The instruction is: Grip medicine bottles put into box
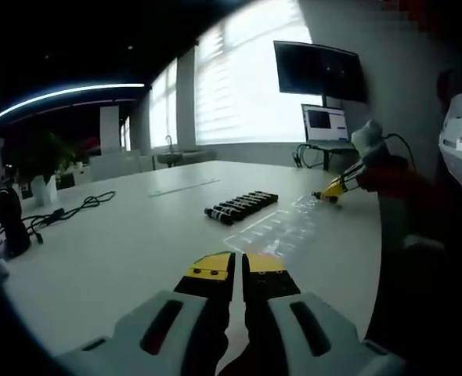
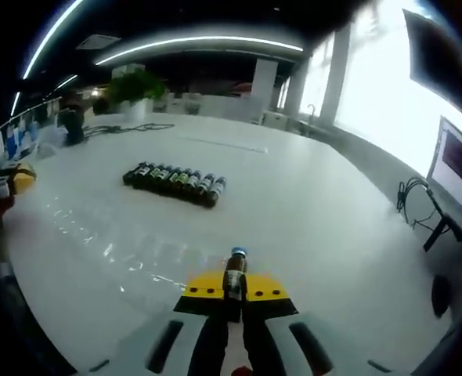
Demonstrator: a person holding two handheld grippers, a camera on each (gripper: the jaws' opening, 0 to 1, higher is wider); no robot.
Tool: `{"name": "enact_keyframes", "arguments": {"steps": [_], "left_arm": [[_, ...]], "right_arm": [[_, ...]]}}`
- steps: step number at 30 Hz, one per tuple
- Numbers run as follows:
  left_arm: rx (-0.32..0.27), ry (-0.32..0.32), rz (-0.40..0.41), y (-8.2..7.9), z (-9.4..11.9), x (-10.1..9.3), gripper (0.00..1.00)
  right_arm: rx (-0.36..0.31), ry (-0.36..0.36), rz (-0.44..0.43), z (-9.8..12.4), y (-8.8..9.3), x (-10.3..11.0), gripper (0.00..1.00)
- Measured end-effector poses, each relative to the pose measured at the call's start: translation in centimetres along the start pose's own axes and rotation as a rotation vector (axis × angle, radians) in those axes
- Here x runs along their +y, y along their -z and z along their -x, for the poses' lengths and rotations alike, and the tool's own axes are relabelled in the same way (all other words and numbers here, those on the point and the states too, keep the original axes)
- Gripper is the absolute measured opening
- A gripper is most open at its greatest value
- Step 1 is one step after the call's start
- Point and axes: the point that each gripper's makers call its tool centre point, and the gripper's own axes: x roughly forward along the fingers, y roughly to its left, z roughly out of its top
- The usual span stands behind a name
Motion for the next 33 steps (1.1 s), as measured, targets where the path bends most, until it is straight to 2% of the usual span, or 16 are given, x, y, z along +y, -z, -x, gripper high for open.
{"name": "enact_keyframes", "arguments": {"steps": [5, 15, 25, 26, 29, 33], "left_arm": [[0.002, 0.004, -0.002, 0.0, -0.1, -0.1, 0.00], [0.003, 0.005, 0.000, 0.1, -0.1, -0.1, 0.00], [0.003, -0.009, 0.010, 0.3, -0.1, 0.3, 0.00], [0.001, -0.012, 0.012, 0.2, -0.1, 0.3, 0.00], [-0.008, -0.006, 0.017, 0.1, -0.1, 0.2, 0.00], [-0.008, -0.008, 0.017, 0.1, -0.1, 0.2, 0.00]], "right_arm": [[0.011, 0.010, -0.005, -0.2, 0.2, 0.1, 0.02], [0.029, 0.075, 0.083, -0.1, 0.2, 0.5, 0.01], [0.031, 0.067, 0.082, 0.0, 0.2, 0.4, 0.01], [0.024, 0.063, 0.072, 0.2, 0.3, 0.4, 0.01], [-0.063, 0.060, 0.023, 0.4, -0.5, 0.0, 0.01], [-0.101, 0.031, -0.032, 0.6, -1.0, -0.5, 0.01]]}}
